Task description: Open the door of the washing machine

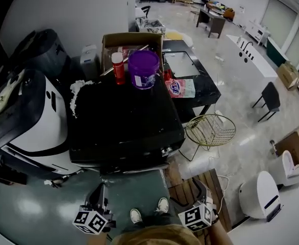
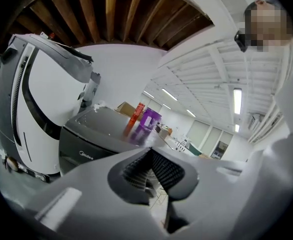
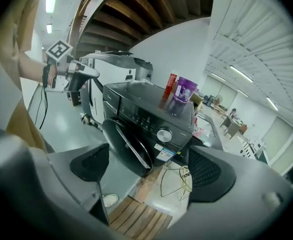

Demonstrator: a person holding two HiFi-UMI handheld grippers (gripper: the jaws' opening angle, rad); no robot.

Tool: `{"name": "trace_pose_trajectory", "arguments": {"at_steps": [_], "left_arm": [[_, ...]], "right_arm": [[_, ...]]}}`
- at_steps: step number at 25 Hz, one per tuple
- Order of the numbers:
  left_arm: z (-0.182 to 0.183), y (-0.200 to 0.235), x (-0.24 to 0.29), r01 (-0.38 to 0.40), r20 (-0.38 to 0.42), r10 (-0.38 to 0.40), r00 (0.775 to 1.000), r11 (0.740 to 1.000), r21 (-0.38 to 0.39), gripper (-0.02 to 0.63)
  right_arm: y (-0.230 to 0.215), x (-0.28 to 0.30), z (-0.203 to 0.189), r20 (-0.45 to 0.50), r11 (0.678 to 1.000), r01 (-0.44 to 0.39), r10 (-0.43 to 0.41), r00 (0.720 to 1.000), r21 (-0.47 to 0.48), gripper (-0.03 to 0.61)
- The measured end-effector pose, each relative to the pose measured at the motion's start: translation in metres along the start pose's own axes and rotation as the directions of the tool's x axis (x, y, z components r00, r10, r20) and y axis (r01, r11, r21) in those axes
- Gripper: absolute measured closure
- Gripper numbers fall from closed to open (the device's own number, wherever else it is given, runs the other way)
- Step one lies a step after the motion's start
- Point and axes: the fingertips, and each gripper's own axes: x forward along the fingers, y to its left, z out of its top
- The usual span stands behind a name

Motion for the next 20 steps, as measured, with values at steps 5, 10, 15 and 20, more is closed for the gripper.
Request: {"name": "trace_pose_trajectory", "arguments": {"at_steps": [5,10,15,20], "left_arm": [[0.012,-0.012,0.014,-0.091,0.046,0.092,0.995,0.996,-0.009,0.554],[0.002,-0.007,0.009,-0.174,0.080,0.176,0.981,0.984,-0.029,0.554],[-0.013,-0.002,-0.008,-0.267,0.075,0.270,0.960,0.963,-0.046,0.554],[-0.022,0.003,-0.032,-0.340,0.075,0.344,0.936,0.939,-0.061,0.554]], "right_arm": [[-0.025,0.046,-0.025,-0.041,0.993,-0.078,0.074,0.996,-0.085,0.107],[-0.035,0.090,-0.037,-0.060,0.977,-0.149,0.141,0.988,-0.151,0.109],[-0.026,0.133,-0.053,-0.107,0.949,-0.229,0.210,0.972,-0.216,0.109],[-0.016,0.177,-0.077,-0.162,0.927,-0.281,0.246,0.955,-0.249,0.109]]}}
